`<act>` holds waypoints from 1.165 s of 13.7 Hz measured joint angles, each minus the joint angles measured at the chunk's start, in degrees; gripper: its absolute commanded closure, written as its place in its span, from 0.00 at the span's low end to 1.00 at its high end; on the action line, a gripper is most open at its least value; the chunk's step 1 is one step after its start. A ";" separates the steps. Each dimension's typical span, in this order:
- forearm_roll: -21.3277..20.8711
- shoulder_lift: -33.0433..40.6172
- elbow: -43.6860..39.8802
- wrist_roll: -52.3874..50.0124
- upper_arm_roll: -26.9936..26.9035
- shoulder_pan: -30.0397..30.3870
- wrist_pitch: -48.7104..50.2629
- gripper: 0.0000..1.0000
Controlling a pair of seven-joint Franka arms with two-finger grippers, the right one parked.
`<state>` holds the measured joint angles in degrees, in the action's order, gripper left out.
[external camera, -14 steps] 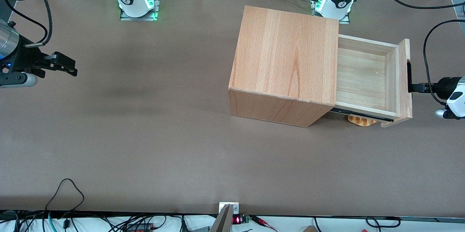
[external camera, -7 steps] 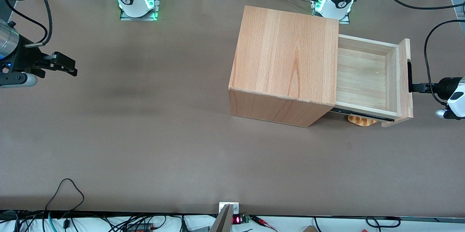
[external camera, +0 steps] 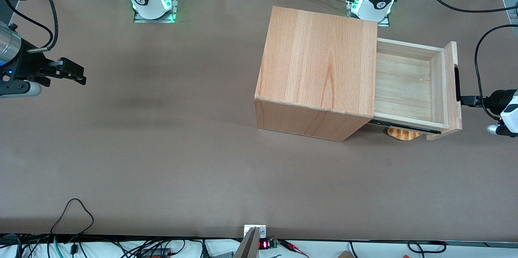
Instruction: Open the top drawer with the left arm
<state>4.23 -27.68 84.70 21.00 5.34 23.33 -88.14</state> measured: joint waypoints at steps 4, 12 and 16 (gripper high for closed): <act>0.00 -0.31 -0.49 2.62 0.01 0.02 0.05 0.00; 0.00 -0.55 -3.05 3.05 0.00 0.18 2.35 0.00; 0.00 -0.61 -5.42 3.07 0.00 0.31 5.79 0.00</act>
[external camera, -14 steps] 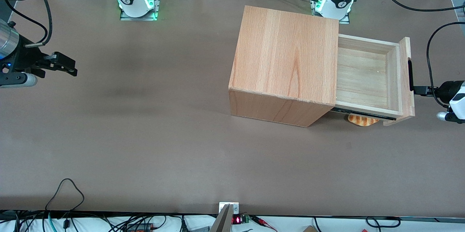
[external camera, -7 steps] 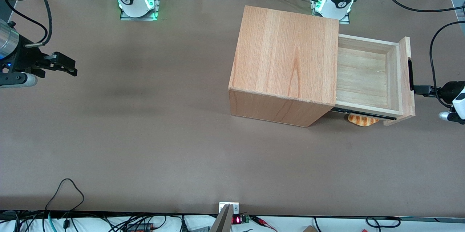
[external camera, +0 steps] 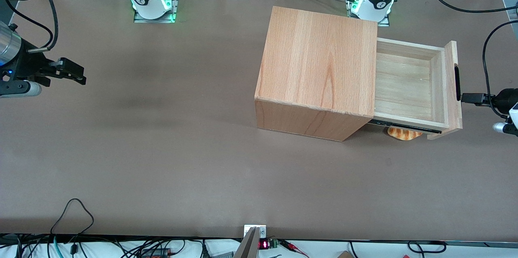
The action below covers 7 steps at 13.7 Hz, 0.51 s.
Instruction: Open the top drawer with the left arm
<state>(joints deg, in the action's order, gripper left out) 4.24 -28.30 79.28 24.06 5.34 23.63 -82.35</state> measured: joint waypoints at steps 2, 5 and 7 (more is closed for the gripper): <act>0.00 0.06 -3.32 0.00 0.00 0.14 3.99 0.00; 0.00 0.42 -6.82 0.00 0.07 0.17 7.44 0.00; 0.00 1.30 -7.64 0.00 0.32 0.03 7.71 0.00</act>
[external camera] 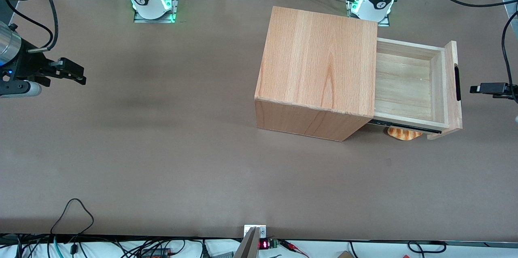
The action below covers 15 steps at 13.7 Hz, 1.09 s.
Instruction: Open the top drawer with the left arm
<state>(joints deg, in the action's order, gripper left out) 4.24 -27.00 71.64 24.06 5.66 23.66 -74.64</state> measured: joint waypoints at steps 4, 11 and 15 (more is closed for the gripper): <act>0.00 1.17 -4.46 0.00 0.42 -0.87 2.00 0.00; -0.01 3.16 -9.52 -8.80 0.45 -9.05 9.14 0.00; -0.03 3.86 -9.71 -19.18 0.52 -15.07 11.33 0.00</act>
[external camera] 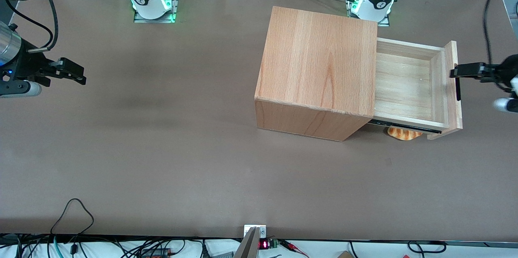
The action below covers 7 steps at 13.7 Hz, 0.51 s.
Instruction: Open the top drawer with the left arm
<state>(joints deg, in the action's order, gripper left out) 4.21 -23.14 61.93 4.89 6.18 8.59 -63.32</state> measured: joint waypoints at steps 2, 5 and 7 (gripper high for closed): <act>-0.03 1.07 0.10 -1.68 0.34 -1.02 0.48 0.00; -0.10 3.65 2.42 -2.23 0.96 -1.05 -0.65 0.00; -0.12 6.00 6.31 -2.30 0.96 -1.05 -3.84 0.00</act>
<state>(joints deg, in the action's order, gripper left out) 4.09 -17.14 68.24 2.59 7.14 7.54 -67.16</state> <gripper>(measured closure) 0.000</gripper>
